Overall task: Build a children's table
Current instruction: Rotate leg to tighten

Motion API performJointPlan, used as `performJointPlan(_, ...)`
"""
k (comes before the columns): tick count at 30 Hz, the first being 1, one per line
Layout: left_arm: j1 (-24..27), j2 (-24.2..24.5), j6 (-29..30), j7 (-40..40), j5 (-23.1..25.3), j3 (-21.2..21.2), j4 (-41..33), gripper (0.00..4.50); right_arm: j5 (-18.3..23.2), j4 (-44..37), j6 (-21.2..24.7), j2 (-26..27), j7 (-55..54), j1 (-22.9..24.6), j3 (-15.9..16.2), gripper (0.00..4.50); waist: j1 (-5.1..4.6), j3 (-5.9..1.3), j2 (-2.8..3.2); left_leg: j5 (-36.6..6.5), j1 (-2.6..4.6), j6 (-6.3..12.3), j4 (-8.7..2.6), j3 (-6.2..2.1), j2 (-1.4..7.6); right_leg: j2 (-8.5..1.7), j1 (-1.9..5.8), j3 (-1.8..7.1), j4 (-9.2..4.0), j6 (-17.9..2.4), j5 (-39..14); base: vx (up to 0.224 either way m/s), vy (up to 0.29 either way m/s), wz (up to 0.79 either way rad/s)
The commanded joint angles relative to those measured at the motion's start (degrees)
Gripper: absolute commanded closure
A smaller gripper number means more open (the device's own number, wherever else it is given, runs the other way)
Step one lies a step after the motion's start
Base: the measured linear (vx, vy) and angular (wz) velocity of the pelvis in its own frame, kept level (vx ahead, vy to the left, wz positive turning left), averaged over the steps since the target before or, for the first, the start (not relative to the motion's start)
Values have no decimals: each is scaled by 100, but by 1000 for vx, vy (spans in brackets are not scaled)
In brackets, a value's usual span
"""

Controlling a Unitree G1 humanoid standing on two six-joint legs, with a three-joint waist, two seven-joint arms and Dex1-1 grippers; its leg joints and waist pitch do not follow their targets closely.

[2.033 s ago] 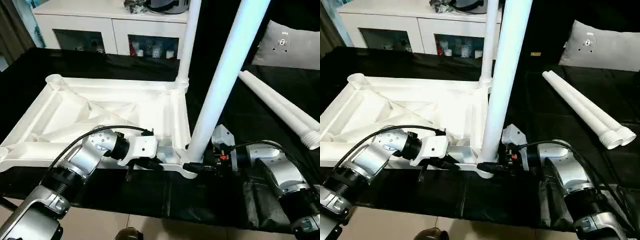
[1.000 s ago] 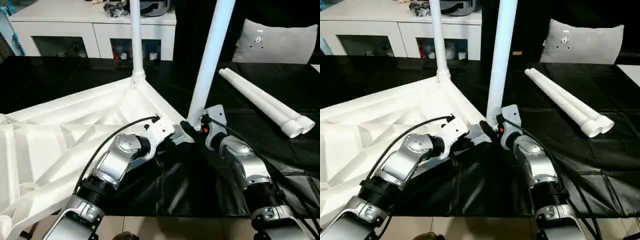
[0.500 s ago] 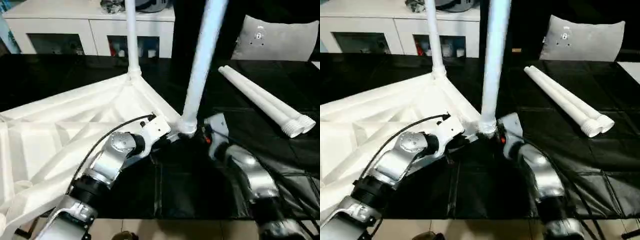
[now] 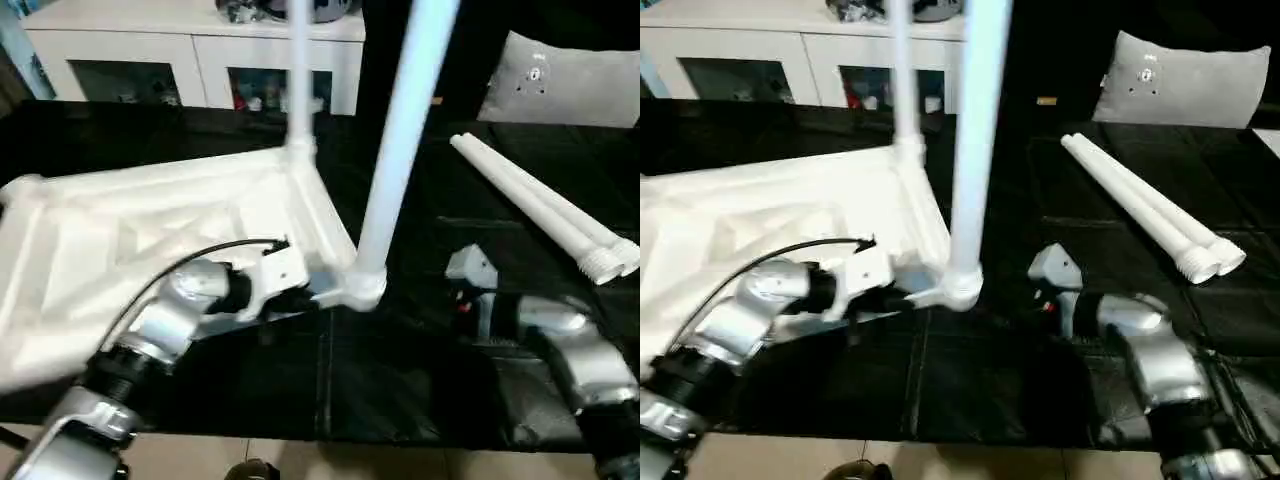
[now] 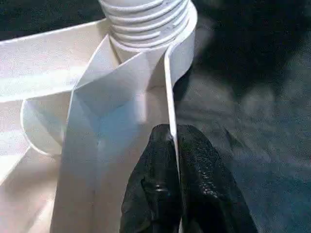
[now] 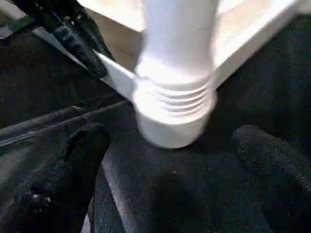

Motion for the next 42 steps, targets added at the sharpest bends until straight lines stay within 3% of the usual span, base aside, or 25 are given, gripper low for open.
performJointPlan(1, 25, -5, -167, -290, 124, -336, -6, 450, 70, -106, -79, -37, 132, -55, 52, 2, 10, -335, -40, -1152, 220, 351, -363, -150, 373, -405, 134, 148, -375, -1341, -324, 0, 0, 0)
performJointPlan(2, 18, 67, -240, -438, 136, -402, -2, 450, 37, -98, -169, -88, 236, -95, 104, 2, 22, -336, -67, -1198, 230, 305, -367, -147, 378, -406, 133, 150, -374, -1356, -357, 0, 0, 0)
performJointPlan(10, -93, 264, -636, -1027, 177, -678, 73, 450, 106, -140, -308, -176, 929, -235, 395, 2, 116, -350, -82, -1188, 230, 265, -356, -142, 377, -424, 128, 156, -348, -1304, -401, 0, 0, 0)
performJointPlan(15, -147, 235, -809, -1219, 225, -784, 113, 450, 148, 14, -356, -56, 1186, -357, 525, 47, 125, -358, -115, -1172, 227, 275, -348, -140, 375, -427, 129, 146, -333, -1348, -333, 0, 0, 0)
performJointPlan(31, -166, 234, -935, -1212, 278, -795, 252, 450, 44, 223, -494, 61, 1289, -429, 661, 190, 189, -369, -137, -1076, 225, 258, -333, -139, 368, -424, 130, 148, -304, -1323, -242, 0, 0, 0)
performJointPlan(36, -165, 242, -963, -1204, 290, -782, 297, 450, 14, 258, -514, 76, 1285, -416, 690, 230, 187, -352, -127, -1283, 236, 174, -356, -146, 374, -429, 118, 153, -338, -1285, -548, 0, 0, 0)
performJointPlan(42, -160, 260, -960, -1229, 279, -776, 300, 450, -4, 269, -494, 106, 1231, -371, 711, 245, 184, -359, -119, -1280, 234, 154, -355, -147, 370, -429, 123, 154, -331, -1297, -463, 0, 0, 0)
